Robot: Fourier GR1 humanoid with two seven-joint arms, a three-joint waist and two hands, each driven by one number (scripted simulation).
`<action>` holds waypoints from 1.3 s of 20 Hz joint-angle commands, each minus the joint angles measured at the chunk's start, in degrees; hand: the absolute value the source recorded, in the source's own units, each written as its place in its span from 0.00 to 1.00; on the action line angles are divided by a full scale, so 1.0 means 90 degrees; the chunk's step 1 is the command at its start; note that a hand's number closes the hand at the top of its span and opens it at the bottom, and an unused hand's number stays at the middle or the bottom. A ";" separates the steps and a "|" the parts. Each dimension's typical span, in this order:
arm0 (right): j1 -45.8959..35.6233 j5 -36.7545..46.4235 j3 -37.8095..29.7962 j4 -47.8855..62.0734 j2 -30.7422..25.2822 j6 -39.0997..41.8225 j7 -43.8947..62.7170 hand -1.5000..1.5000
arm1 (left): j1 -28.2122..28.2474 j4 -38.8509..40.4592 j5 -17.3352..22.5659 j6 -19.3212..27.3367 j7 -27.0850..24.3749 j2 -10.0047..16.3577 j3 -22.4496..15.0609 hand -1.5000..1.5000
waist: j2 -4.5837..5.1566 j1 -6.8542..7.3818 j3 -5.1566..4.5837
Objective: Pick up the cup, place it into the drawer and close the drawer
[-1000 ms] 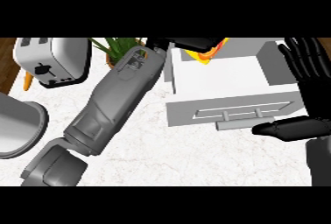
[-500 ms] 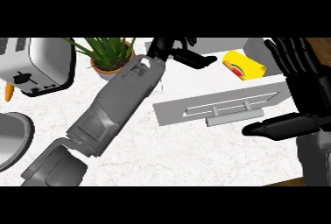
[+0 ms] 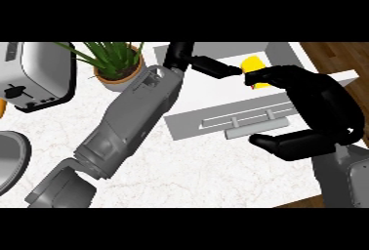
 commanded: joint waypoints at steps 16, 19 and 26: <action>0.0905 0.2741 0.1331 0.0184 -0.1646 0.1145 0.0019 0.00 | -0.0071 0.0030 0.1160 0.0149 -0.1286 0.0069 0.0587 0.00 | -0.0238 0.1103 0.0004; 0.0665 0.3685 0.1962 0.0993 -0.1121 0.0508 -0.0079 0.00 | 0.0368 -0.0185 0.1365 0.0177 -0.1491 0.0001 0.0396 0.00 | -0.0249 0.1210 0.0001; -0.0088 0.4647 0.2248 0.3896 -0.0976 -0.0002 -0.1311 0.00 | 0.0909 -0.0512 0.1282 -0.0532 -0.1504 0.0465 0.0540 0.00 | -0.0244 0.1712 0.0006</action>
